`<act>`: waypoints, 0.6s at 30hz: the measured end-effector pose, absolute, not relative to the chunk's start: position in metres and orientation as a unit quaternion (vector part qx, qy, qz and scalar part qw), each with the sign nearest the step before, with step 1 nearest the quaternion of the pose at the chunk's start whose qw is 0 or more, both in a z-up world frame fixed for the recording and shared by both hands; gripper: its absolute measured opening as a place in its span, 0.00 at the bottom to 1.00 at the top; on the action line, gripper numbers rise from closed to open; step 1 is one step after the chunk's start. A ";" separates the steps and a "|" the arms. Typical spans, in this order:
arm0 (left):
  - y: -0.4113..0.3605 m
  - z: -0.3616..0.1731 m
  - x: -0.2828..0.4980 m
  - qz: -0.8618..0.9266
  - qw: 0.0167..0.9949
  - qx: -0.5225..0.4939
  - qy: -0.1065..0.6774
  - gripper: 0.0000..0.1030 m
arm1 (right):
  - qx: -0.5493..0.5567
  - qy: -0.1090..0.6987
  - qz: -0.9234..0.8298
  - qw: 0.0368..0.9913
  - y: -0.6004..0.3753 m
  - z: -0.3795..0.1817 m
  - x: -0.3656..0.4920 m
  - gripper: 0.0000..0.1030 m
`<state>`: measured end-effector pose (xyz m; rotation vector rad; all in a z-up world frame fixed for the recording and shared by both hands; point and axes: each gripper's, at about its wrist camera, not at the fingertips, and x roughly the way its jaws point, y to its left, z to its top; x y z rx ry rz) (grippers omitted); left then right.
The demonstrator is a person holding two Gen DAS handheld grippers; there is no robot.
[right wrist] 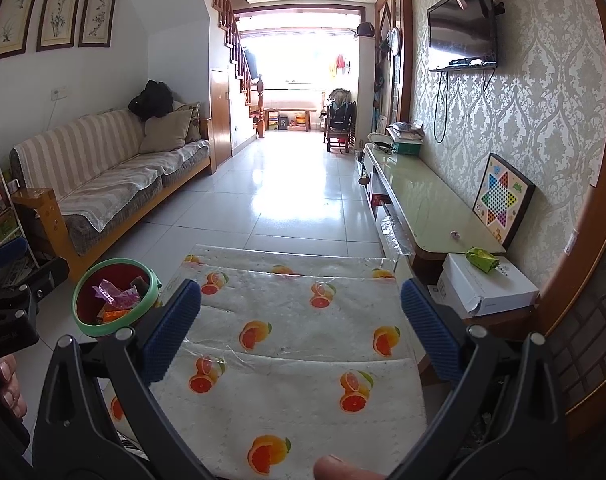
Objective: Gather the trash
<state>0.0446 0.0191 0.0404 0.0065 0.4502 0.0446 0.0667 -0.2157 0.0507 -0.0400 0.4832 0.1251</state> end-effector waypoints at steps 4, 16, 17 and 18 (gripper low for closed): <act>0.019 0.041 0.045 0.022 0.975 0.004 0.223 0.92 | -0.020 0.239 0.063 0.969 -0.215 0.050 0.067 0.95; 0.018 0.044 0.040 0.031 0.977 0.007 0.212 0.92 | -0.023 0.240 0.062 0.969 -0.214 0.048 0.067 0.95; 0.018 0.045 0.039 0.029 0.977 0.008 0.210 0.92 | -0.023 0.240 0.061 0.969 -0.213 0.048 0.067 0.95; 0.018 0.045 0.039 0.026 0.977 0.006 0.210 0.92 | -0.023 0.240 0.061 0.969 -0.214 0.048 0.067 0.95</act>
